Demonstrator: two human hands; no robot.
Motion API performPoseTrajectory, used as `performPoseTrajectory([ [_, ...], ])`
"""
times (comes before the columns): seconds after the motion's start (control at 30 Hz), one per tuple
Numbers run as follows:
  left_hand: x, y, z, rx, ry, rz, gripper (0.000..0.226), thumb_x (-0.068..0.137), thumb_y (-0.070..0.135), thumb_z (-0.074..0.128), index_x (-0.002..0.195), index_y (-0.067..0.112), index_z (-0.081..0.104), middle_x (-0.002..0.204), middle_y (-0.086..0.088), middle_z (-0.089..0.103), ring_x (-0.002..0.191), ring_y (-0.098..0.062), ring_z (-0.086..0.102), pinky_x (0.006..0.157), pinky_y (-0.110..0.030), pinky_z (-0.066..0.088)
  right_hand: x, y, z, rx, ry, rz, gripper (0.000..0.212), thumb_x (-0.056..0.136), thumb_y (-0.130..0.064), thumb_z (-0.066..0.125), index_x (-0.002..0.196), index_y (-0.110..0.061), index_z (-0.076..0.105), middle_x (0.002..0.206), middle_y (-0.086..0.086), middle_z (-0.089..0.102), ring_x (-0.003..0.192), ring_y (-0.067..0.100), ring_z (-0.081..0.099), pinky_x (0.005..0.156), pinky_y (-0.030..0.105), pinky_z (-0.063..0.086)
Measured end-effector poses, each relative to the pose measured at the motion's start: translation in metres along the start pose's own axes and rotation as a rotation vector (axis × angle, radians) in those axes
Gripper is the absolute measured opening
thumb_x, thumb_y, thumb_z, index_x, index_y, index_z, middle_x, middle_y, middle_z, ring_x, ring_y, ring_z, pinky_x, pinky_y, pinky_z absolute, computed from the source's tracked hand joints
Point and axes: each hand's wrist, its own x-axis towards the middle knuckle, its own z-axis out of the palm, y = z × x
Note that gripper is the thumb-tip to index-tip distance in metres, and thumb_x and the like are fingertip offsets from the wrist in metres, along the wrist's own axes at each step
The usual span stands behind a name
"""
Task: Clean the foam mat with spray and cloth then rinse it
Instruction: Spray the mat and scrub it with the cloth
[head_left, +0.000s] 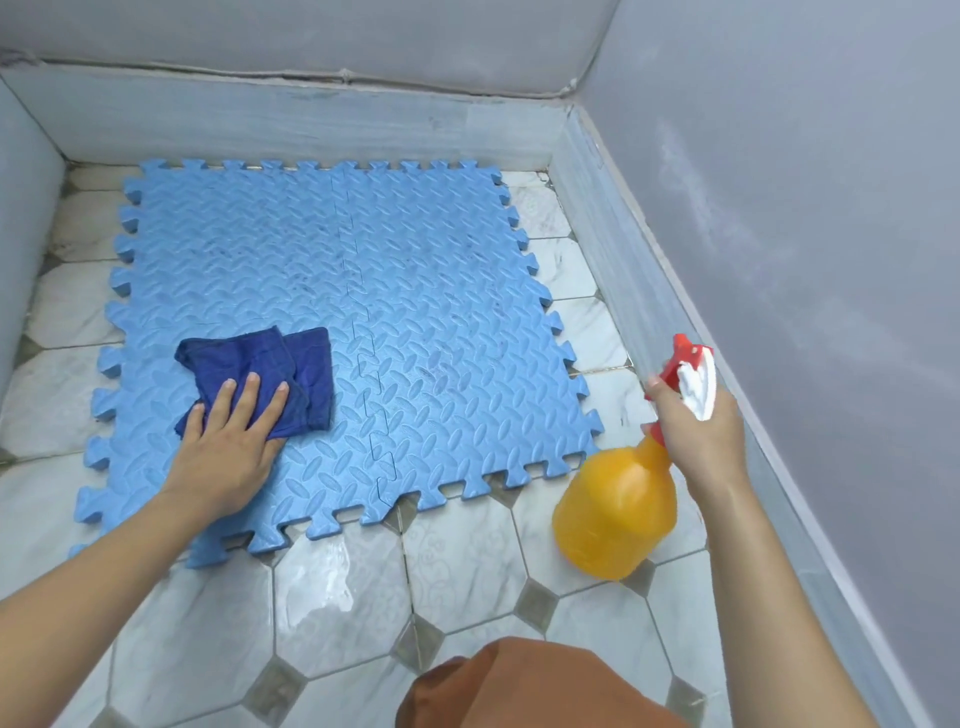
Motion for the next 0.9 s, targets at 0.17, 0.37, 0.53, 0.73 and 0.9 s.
performPoseTrajectory([
  [0.17,0.0,0.001,-0.001,0.015,-0.002,0.005,0.063,0.098,0.041,0.036,0.153,0.023,0.012,0.16,-0.008,0.012,0.147,-0.034,0.01,0.114,-0.054,0.014,-0.002,0.019,-0.026,0.025,0.188,-0.141,0.022,0.088,-0.037,0.066,0.087,-0.015,0.062,0.069,-0.002,0.063,0.074,0.033,0.07,0.068,0.044,0.057],
  [0.37,0.0,-0.002,0.002,0.03,0.015,0.006,0.062,0.097,0.038,0.04,0.153,0.022,0.017,0.159,-0.011,0.018,0.145,-0.037,0.015,0.112,-0.057,0.017,-0.003,0.035,-0.036,0.129,0.352,-0.032,0.02,0.081,-0.043,0.07,0.079,-0.024,0.065,0.073,0.002,0.065,0.069,0.02,0.063,0.069,0.037,0.05],
  [0.53,0.003,-0.006,0.007,0.008,0.064,0.023,0.062,0.094,0.032,0.05,0.151,0.023,0.027,0.155,-0.016,0.026,0.14,-0.042,0.022,0.106,-0.061,0.021,-0.015,0.044,-0.034,-0.123,0.283,0.12,0.047,0.075,-0.057,0.071,0.106,-0.021,0.065,0.093,-0.01,0.065,0.098,0.017,0.063,0.087,0.035,0.049],
  [0.73,0.009,-0.002,0.003,-0.001,0.085,0.027,0.058,0.093,0.046,0.04,0.147,0.026,0.033,0.154,-0.018,0.026,0.139,-0.044,0.023,0.105,-0.065,0.015,-0.025,0.028,-0.053,-0.703,-0.473,0.517,0.073,0.085,-0.064,0.054,0.139,-0.014,0.047,0.128,0.01,0.056,0.109,0.03,0.057,0.084,0.036,0.044],
  [0.9,0.012,0.001,-0.009,0.05,0.045,0.093,0.072,0.087,0.053,0.036,0.15,0.021,0.027,0.156,-0.017,0.023,0.141,-0.043,0.02,0.108,-0.063,0.017,-0.024,-0.004,-0.035,-0.918,-0.659,0.505,0.073,0.087,-0.066,0.048,0.128,-0.005,0.051,0.116,0.012,0.063,0.1,0.027,0.063,0.08,0.037,0.052],
])
